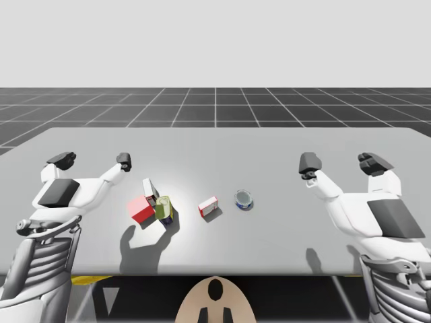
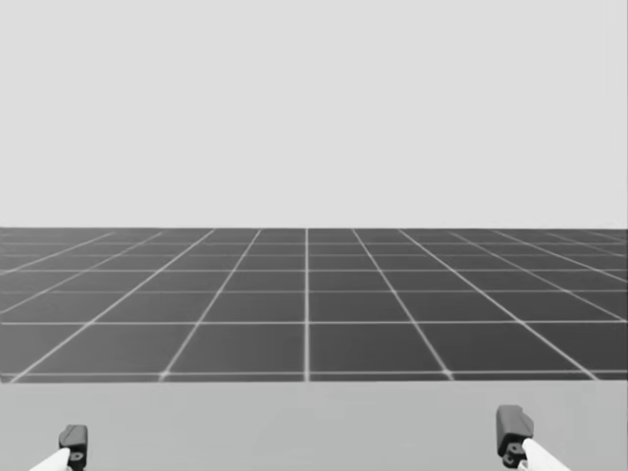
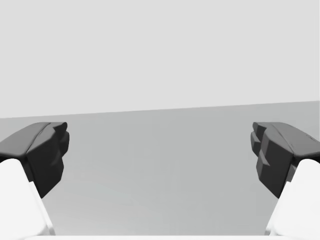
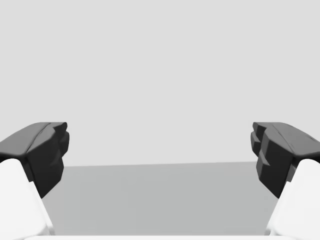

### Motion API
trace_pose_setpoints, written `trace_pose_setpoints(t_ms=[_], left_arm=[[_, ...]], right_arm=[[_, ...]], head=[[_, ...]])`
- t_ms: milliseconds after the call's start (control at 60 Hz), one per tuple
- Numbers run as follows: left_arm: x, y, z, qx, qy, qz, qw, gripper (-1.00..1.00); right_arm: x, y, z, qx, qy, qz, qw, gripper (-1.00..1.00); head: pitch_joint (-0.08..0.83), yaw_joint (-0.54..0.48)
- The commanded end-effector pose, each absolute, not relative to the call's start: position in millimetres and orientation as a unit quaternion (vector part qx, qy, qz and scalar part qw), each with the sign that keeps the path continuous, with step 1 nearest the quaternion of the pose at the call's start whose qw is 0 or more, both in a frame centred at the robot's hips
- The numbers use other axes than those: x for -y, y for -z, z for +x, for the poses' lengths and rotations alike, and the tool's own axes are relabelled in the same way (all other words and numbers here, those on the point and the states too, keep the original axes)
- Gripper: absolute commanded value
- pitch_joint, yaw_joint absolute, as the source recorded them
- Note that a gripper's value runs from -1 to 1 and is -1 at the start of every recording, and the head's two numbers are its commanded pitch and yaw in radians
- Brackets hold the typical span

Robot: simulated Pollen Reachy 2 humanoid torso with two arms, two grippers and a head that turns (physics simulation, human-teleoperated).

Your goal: Find the red cube and pick it up.

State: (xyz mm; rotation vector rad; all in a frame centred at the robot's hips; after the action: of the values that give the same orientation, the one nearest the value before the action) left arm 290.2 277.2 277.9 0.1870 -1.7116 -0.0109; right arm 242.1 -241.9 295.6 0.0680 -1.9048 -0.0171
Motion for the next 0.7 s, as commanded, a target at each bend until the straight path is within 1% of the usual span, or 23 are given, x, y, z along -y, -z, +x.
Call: trace_pose_setpoints(t_ms=[17, 33, 83, 167, 267, 367, 383, 433, 500, 550, 567, 633, 650, 700], left_arm=[[-277.3, -277.6, 290.2, 0.754, 0.005, 0.084, 0.652, -1.0], [-277.4, -277.6, 290.2, 0.754, 0.005, 0.084, 0.652, -1.0], [-277.6, -277.6, 290.2, 0.754, 0.005, 0.083, 0.652, -1.0], [-277.9, -277.5, 290.2, 0.754, 0.004, 0.084, 0.652, -1.0], [-278.2, -277.5, 290.4, 0.753, 0.004, 0.084, 0.652, -1.0], [-278.4, -277.4, 290.5, 0.753, 0.004, 0.084, 0.653, -1.0], [-278.5, -277.4, 290.5, 0.753, 0.004, 0.084, 0.653, -1.0], [-278.5, -277.4, 290.5, 0.753, 0.004, 0.084, 0.653, -1.0], [-278.5, -277.4, 290.5, 0.753, 0.004, 0.084, 0.653, -1.0], [-278.5, -277.4, 290.5, 0.753, 0.004, 0.084, 0.653, -1.0], [-278.6, -277.2, 290.5, 0.752, 0.005, 0.086, 0.654, -1.0], [-278.7, -277.0, 290.8, 0.752, 0.005, 0.087, 0.654, -1.0], [-278.8, -276.9, 291.1, 0.752, 0.005, 0.087, 0.654, -1.0], [-278.9, -276.7, 291.3, 0.751, 0.006, 0.088, 0.654, -1.0]], right_arm=[[239.6, -293.2, 239.3, 0.812, 0.023, 0.023, 0.583, -1.0], [238.9, -293.0, 239.0, 0.815, 0.029, 0.019, 0.579, -1.0], [238.6, -293.4, 239.9, 0.812, 0.017, 0.028, 0.582, -1.0], [239.7, -293.8, 241.2, 0.808, 0.015, 0.033, 0.588, -1.0], [240.6, -294.5, 242.0, 0.806, 0.018, 0.033, 0.591, -1.0], [240.1, -294.1, 242.2, 0.805, 0.017, 0.031, 0.592, -1.0], [240.1, -293.9, 242.3, 0.805, 0.016, 0.03, 0.592, -1.0], [239.8, -293.7, 242.3, 0.805, 0.014, 0.028, 0.592, -1.0], [239.9, -293.5, 242.6, 0.805, 0.013, 0.028, 0.592, -1.0], [239.7, -293.3, 242.6, 0.805, 0.013, 0.027, 0.593, -1.0], [239.6, -293.2, 242.7, 0.805, 0.012, 0.026, 0.593, -1.0], [239.3, -292.9, 242.7, 0.804, 0.011, 0.027, 0.593, -1.0], [239.4, -292.7, 243.0, 0.804, 0.01, 0.027, 0.594, -1.0], [239.1, -292.4, 243.1, 0.803, 0.01, 0.027, 0.595, -1.0]], head=[[-0.011, -0.02], [-0.011, -0.02], [-0.005, -0.01], [0.006, -0.01], [0.045, 0.0], [0.112, 0.0], [0.142, 0.01], [0.17, 0.01], [0.243, 0.02], [0.274, 0.03], [0.306, 0.04], [0.345, 0.05], [0.372, 0.06], [0.403, 0.07]])
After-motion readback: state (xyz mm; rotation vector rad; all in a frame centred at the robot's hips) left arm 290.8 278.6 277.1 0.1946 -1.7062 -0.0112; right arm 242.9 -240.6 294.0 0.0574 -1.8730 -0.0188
